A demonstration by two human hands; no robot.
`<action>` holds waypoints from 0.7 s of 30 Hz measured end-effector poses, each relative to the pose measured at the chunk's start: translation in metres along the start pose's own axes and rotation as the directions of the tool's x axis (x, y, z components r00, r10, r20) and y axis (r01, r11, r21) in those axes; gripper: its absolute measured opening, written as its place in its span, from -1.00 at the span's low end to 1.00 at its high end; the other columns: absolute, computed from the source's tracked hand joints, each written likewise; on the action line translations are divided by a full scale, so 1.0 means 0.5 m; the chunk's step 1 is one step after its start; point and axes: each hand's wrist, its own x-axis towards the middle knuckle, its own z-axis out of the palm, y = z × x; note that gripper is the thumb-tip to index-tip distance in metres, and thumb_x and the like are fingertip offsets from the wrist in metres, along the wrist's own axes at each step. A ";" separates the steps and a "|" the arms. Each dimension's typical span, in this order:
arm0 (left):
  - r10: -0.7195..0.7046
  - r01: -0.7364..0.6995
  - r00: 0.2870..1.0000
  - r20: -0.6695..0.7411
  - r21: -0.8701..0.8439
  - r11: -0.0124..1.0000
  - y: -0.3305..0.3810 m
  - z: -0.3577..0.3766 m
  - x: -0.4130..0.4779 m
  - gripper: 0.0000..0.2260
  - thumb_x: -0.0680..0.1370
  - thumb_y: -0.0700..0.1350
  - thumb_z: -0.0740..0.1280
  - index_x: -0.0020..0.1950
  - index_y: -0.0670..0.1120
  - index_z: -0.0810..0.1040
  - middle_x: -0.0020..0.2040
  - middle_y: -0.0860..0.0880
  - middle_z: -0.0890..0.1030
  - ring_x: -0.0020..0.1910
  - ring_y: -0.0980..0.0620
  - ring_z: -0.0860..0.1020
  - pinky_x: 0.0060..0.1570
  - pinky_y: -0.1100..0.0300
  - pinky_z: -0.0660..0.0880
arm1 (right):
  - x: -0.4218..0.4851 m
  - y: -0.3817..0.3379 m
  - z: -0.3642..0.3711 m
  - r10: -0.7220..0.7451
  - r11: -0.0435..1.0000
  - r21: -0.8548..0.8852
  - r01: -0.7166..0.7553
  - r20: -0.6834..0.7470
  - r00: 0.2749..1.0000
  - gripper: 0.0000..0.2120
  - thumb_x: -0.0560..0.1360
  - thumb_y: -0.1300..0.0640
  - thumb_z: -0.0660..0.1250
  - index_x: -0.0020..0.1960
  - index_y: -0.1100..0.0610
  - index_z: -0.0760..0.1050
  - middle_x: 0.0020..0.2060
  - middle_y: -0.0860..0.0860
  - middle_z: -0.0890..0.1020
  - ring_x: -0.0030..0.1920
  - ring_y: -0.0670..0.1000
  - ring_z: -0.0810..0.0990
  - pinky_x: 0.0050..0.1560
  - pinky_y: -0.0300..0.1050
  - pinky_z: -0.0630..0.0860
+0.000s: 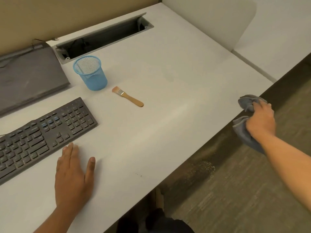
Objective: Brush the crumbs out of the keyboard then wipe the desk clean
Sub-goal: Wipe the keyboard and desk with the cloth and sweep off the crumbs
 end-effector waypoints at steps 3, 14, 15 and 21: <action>0.008 -0.008 1.000 -0.006 -0.001 1.000 0.002 0.000 0.000 -0.28 0.59 0.31 -0.07 0.56 -0.18 0.17 0.58 -0.11 0.17 0.58 -0.01 0.03 0.54 0.07 -0.05 | 0.002 0.012 -0.006 -0.013 1.000 -0.019 0.012 -0.037 0.999 -0.44 0.52 0.42 0.22 0.50 0.23 0.28 0.55 0.14 0.18 0.56 0.23 0.02 0.55 0.10 0.07; -0.006 0.006 1.000 -0.008 0.002 1.000 0.005 -0.003 -0.002 -0.28 0.59 0.31 -0.07 0.57 -0.17 0.15 0.59 -0.07 0.13 0.58 0.03 0.00 0.54 0.07 -0.07 | -0.172 -0.253 -0.023 -0.495 0.820 0.263 0.509 -0.122 0.860 -0.61 0.57 0.36 0.21 0.29 0.04 0.56 0.54 0.05 0.25 0.58 0.13 0.05 0.54 -0.01 0.03; -0.011 0.011 1.000 -0.008 0.002 1.000 0.005 -0.004 -0.002 -0.29 0.59 0.31 -0.07 0.57 -0.16 0.14 0.60 -0.06 0.12 0.59 0.04 -0.02 0.54 0.07 -0.07 | -0.220 -0.297 -0.009 -0.604 0.738 0.264 0.620 -0.151 0.783 -0.67 0.55 0.36 0.25 0.22 0.09 0.61 0.50 0.10 0.33 0.56 0.18 0.12 0.52 0.00 0.10; -0.035 0.027 0.997 -0.065 -0.127 0.992 0.002 -0.011 -0.007 -0.37 0.64 0.22 -0.15 0.58 -0.15 0.14 0.60 -0.05 0.13 0.58 0.09 -0.01 0.55 0.05 -0.06 | -0.511 -0.501 0.072 -0.888 0.308 0.282 0.909 -0.257 0.381 -0.82 0.60 0.21 0.28 -0.06 0.18 0.66 0.32 0.17 0.55 0.45 0.25 0.36 0.42 0.07 0.35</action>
